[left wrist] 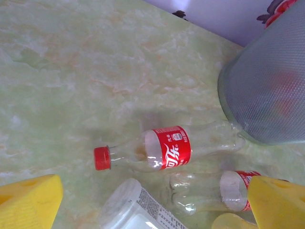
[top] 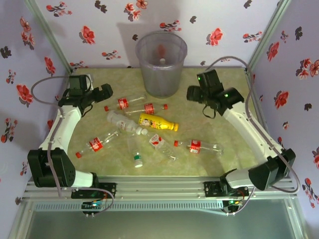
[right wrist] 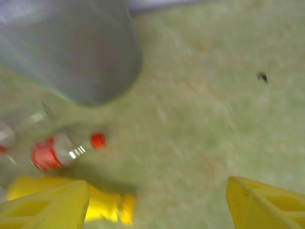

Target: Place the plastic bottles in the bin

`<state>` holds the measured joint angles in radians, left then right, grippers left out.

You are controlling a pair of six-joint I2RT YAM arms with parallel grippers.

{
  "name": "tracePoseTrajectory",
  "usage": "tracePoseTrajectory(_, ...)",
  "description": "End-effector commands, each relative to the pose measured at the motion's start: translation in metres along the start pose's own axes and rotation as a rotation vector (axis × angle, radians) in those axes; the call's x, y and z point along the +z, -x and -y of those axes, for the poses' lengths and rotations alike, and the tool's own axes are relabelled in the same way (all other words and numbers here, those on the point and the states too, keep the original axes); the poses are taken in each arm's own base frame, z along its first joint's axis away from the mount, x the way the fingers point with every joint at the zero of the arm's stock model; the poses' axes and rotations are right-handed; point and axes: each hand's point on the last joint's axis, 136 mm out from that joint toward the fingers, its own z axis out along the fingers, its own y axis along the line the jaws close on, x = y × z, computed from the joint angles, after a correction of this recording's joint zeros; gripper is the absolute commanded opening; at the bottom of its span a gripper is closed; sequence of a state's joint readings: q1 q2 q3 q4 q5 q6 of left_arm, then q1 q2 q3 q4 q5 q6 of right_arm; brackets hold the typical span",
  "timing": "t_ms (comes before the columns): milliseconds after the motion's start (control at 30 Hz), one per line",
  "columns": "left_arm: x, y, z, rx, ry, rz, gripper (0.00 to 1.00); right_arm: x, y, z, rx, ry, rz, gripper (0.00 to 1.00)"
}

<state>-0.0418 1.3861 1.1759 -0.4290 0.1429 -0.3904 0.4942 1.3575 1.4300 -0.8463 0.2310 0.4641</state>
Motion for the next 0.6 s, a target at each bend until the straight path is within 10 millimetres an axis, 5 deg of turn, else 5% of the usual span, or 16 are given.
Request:
tracePoseTrajectory(0,0.006,-0.011,0.006,0.009,-0.011,-0.046,1.00,-0.021,-0.055,0.029,-0.015,-0.081,-0.166,0.76)
tracePoseTrajectory(167,0.011,-0.016,0.010,0.021,-0.015,-0.072,1.00,-0.048,-0.135,0.054,-0.150,-0.202,-0.441,0.79)
tracePoseTrajectory(333,0.013,-0.019,0.012,0.035,-0.014,-0.088,1.00,-0.050,-0.203,0.051,-0.319,-0.171,-0.673,0.97)
tracePoseTrajectory(567,0.004,-0.012,0.015,0.049,-0.021,-0.052,1.00,-0.010,-0.225,0.048,-0.479,-0.189,-0.684,0.99)
